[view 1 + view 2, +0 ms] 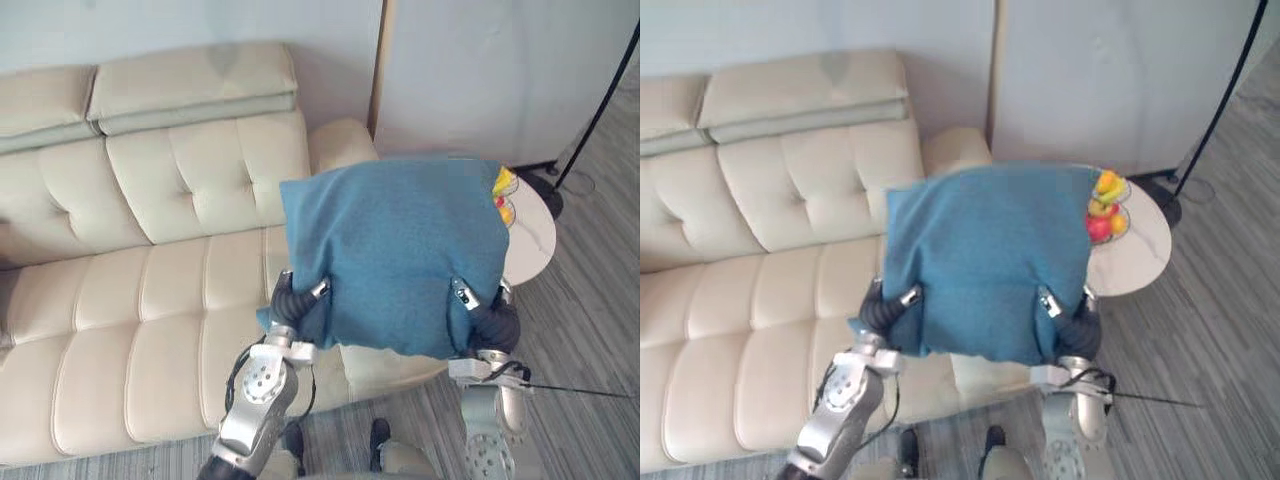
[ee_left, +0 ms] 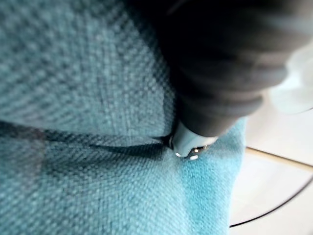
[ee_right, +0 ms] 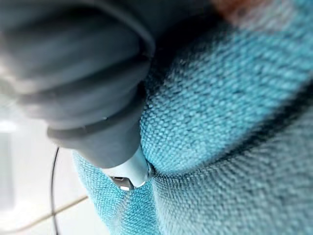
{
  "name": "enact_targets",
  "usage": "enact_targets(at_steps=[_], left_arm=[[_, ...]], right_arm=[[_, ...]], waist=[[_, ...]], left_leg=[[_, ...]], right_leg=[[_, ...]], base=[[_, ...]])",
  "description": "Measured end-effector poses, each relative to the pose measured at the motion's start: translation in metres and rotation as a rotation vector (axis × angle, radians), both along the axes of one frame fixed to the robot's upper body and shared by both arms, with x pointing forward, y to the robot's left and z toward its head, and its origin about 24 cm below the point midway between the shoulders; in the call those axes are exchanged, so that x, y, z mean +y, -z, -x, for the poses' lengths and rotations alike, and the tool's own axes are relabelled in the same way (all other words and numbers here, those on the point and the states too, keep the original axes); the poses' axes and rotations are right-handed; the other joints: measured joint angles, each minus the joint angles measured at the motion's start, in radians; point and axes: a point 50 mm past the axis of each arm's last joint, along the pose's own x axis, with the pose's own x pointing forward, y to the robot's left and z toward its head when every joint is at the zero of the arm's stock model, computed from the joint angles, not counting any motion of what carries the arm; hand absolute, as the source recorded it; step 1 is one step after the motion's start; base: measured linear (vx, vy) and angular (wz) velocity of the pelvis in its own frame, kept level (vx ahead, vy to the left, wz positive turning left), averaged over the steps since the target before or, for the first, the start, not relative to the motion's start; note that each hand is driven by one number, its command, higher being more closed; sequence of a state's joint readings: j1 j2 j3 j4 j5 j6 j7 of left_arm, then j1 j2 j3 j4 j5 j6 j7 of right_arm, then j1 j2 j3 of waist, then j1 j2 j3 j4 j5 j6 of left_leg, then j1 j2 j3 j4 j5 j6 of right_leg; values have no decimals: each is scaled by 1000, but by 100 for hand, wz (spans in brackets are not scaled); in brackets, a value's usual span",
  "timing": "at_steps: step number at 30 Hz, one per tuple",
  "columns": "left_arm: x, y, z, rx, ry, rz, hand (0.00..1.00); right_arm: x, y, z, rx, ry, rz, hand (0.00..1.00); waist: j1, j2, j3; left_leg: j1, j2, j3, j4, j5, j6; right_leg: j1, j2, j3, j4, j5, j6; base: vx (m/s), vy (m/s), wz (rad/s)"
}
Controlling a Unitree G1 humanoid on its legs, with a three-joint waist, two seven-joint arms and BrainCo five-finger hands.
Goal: Pick up cushions and gather them together orderly.
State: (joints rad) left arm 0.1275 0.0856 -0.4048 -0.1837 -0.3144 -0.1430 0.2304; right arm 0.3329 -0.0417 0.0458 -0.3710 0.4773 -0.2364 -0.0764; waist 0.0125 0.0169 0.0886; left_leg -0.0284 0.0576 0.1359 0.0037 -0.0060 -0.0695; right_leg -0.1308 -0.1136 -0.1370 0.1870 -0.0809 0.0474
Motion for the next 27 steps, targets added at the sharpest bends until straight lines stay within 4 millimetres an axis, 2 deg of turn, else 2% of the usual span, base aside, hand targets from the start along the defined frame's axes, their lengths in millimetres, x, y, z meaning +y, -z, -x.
enact_targets(at_steps=[6, 10, 12, 13, 14, 16, 18, 19, 20, 21, 22, 23, 24, 25, 26, 27], left_arm=[[2, 9, 10, 40, -7, -6, 100], [1, 9, 10, 39, -4, -5, 100], [0, 11, 8, 44, 7, -13, 100], [0, 18, 8, 68, 12, -22, 100], [0, 24, 8, 93, 12, -24, 100], [-4, 33, 9, 133, 20, -22, 100], [-10, 38, 10, 160, 41, -11, 100], [-11, 41, 10, 167, 56, -18, 100], [-8, 45, 8, 177, 69, -42, 100], [-5, 46, 6, 177, 73, -63, 100], [-4, 47, 5, 183, 73, -66, 100], [-3, 51, 6, 202, 73, -72, 100], [-1, 52, 6, 202, 76, -82, 100], [0, 51, 6, 198, 77, -89, 100], [1, 51, 5, 196, 77, -92, 100], [1, 51, 5, 195, 77, -92, 100]], right_arm=[[2, 7, 8, 43, 0, 44, 100], [0, 8, 5, 28, 6, 69, 100], [-6, 13, -4, 43, 26, 107, 100], [-7, 18, -15, 62, 24, 116, 100], [-8, 23, -21, 83, 19, 129, 100], [-14, 30, -23, 122, 30, 179, 100], [-21, 34, -23, 153, 52, 210, 100], [-22, 37, -23, 167, 67, 204, 100], [-20, 44, -22, 198, 84, 192, 100], [-17, 47, -22, 211, 86, 182, 100], [-16, 48, -22, 218, 85, 174, 100], [-14, 54, -23, 244, 84, 170, 100], [-13, 57, -23, 263, 84, 167, 100], [-13, 57, -25, 266, 79, 175, 100], [-13, 56, -25, 263, 80, 183, 100], [-12, 56, -25, 264, 83, 187, 100]], waist=[[10, 4, -32], [14, 0, -32], [13, -20, -25], [14, -25, -22], [13, -24, -22], [8, 14, -46], [1, 58, -66], [-5, 45, -68], [-5, 4, -69], [0, -30, -58], [0, -32, -55], [9, -21, -52], [23, -18, -51], [28, -11, -47], [26, -3, -40], [14, 0, -30]], left_leg=[[14, 1, -45, 29, -21, 0], [-123, -1, -145, 154, -62, -20], [-173, 35, -28, 251, -104, 45], [-180, 80, 38, 300, -114, 65], [-174, 116, 67, 298, -113, 62], [-159, 169, 80, 277, -103, 31], [-118, 180, 70, 183, -48, -42], [-109, 156, 63, 148, -38, -119], [-112, 89, 56, 143, -35, -80], [-130, 51, 48, 178, -54, -52], [-144, 44, 46, 210, -72, -42], [-166, 41, 48, 287, -121, -15], [-161, 40, 66, 312, -146, 10], [-144, 41, 81, 306, -159, 31], [-139, 39, 78, 303, -165, 41], [-115, 32, 70, 288, -175, 59]], right_leg=[[70, 2, -35, -26, 0, 0], [41, -30, -163, 15, -11, -14], [27, -74, -211, 16, -9, -16], [31, -103, -224, 16, -3, -8], [40, -119, -239, 5, 7, 6], [66, -144, -287, -39, 39, 41], [105, -169, -331, -104, 84, 96], [119, -193, -346, -123, 103, 117], [131, -243, -345, -149, 126, 99], [133, -284, -342, -137, 157, 104], [130, -294, -336, -125, 183, 108], [105, -308, -311, -72, 254, 100], [72, -323, -284, -21, 308, 61], [24, -335, -267, 44, 335, -12], [-1, -327, -242, 115, 286, -48], [-42, -273, -160, 239, 156, -16]], base=[[-17, -2, 19], [-75, -8, 81], [-111, 64, 82], [-114, 136, 67], [-74, 161, 68], [-11, 311, 71], [53, 447, 83], [84, 447, 85], [71, 444, 71], [69, 432, 53], [38, 445, 26], [45, 475, -10], [65, 538, -39], [73, 416, -43], [62, 342, -21], [50, 292, 3]])
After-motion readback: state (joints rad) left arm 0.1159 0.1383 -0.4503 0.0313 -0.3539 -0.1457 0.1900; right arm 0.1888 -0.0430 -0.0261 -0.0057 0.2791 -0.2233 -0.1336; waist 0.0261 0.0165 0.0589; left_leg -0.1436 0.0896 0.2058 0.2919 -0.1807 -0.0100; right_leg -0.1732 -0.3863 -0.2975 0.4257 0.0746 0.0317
